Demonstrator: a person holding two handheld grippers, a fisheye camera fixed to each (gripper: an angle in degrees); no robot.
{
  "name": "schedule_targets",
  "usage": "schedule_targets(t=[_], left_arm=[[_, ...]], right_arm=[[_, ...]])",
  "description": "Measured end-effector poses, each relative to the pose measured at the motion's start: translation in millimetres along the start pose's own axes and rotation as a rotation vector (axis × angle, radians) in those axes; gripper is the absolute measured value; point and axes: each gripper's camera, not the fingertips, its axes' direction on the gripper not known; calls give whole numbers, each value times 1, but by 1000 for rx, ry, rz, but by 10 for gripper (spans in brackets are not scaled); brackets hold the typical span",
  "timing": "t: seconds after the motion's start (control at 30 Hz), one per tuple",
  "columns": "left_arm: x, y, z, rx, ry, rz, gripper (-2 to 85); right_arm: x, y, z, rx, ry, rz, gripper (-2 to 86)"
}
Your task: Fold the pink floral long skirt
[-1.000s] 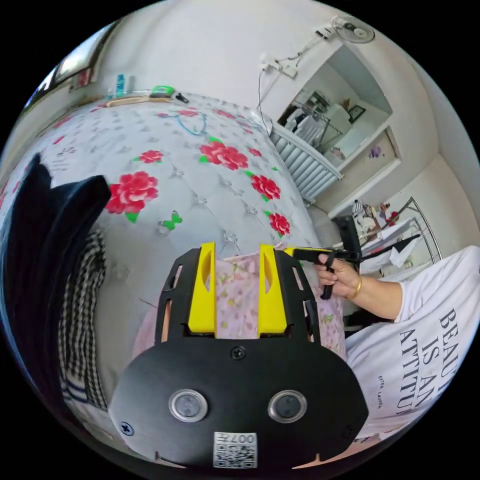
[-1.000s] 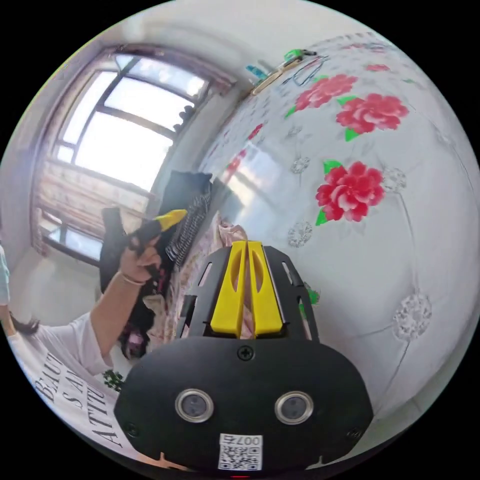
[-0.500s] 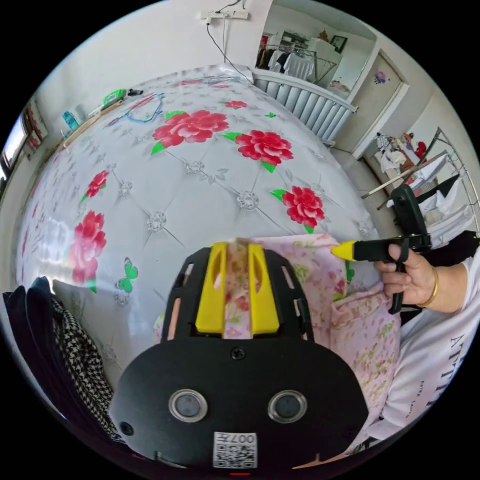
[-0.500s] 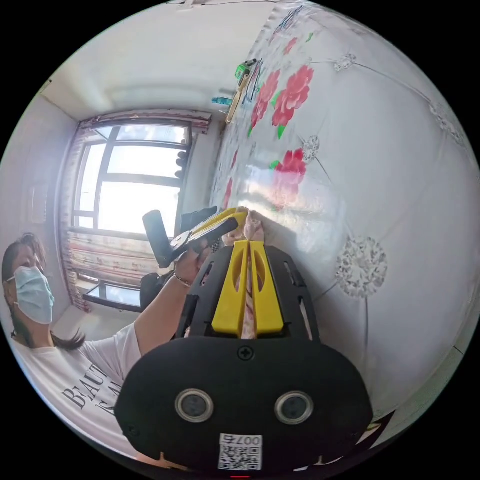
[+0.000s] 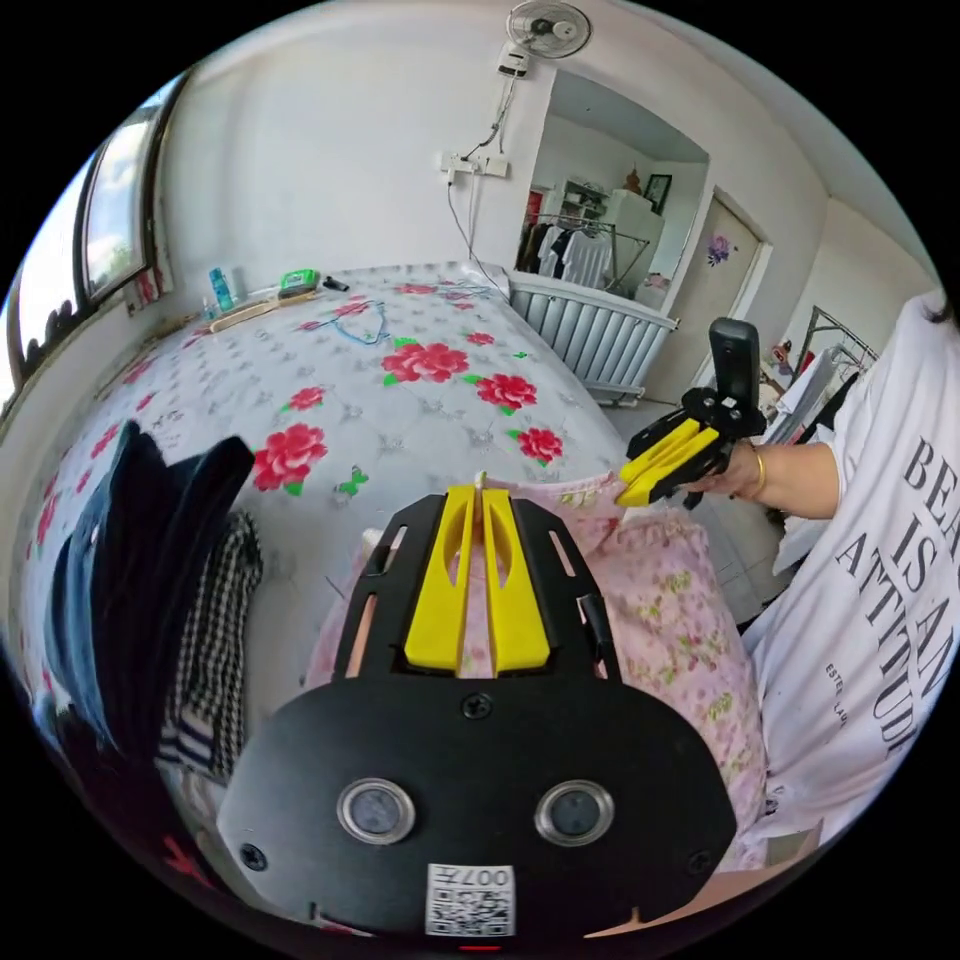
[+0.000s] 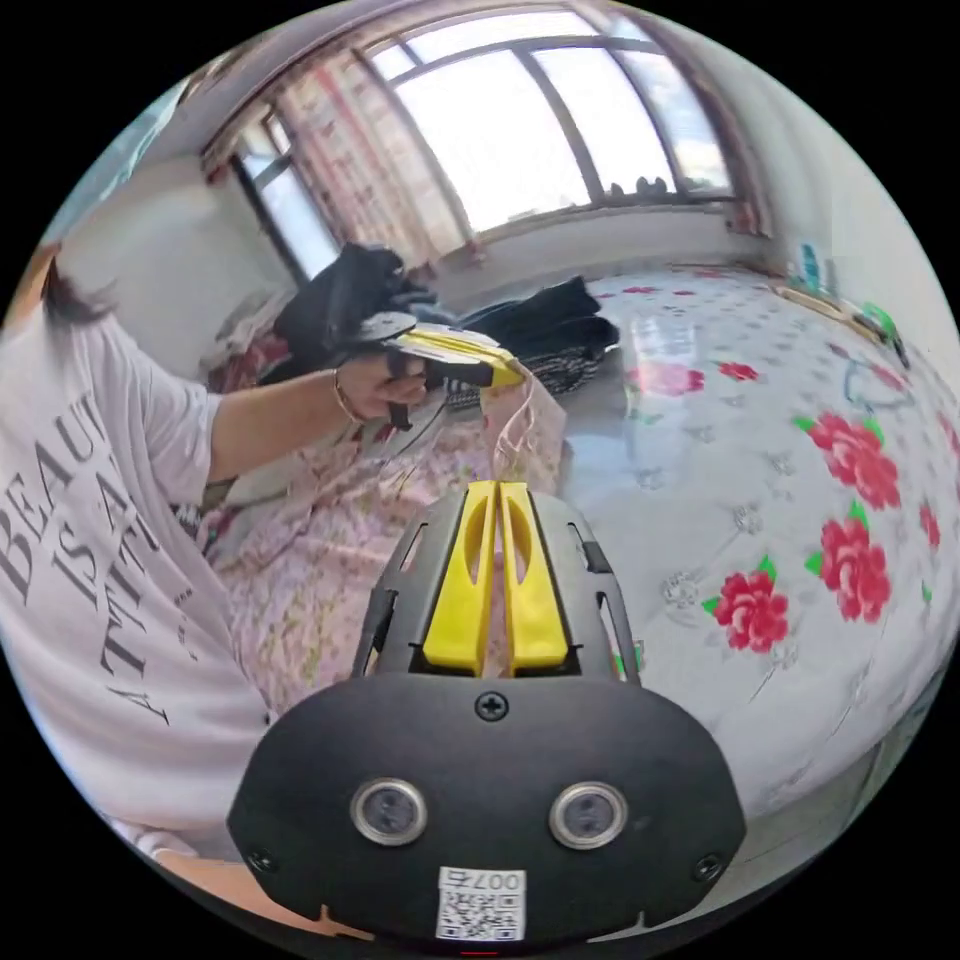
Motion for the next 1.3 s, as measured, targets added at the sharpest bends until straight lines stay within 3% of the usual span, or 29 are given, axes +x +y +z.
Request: schedule_targets(t=[0.1,0.3,0.53,0.67,0.8,0.93,1.0,1.07,1.17,1.3], left_arm=[[8,54,-28,-21,-10,-136,-4],[41,159,-53,-103,-106,-478,47],[84,235,-186,-82,-423,-817,50],[58,279,-269,-96,-538,-958,84],[25,290,-306,-50,-497,-972,125],[-7,278,-294,-205,-454,-957,127],[-10,273,-284,-276,-478,-978,111],[0,253,-282,-390,-646,-930,66],[17,231,-287,-456,-730,-830,35],[38,220,-340,-322,-710,-851,6]], right_arm=[[-43,-13,46,-154,-88,-132,-1],[-92,-7,138,-433,-207,-96,16],[-84,-63,125,-312,-160,-13,48],[-60,-127,151,-248,-88,5,66],[-32,-196,216,-289,-79,59,86],[-17,-227,287,-464,45,110,88],[-25,-232,288,-412,160,89,56],[-32,-235,293,-454,113,51,30],[-45,-237,294,-534,31,-3,7],[-55,-245,236,-389,-31,-15,-1]])
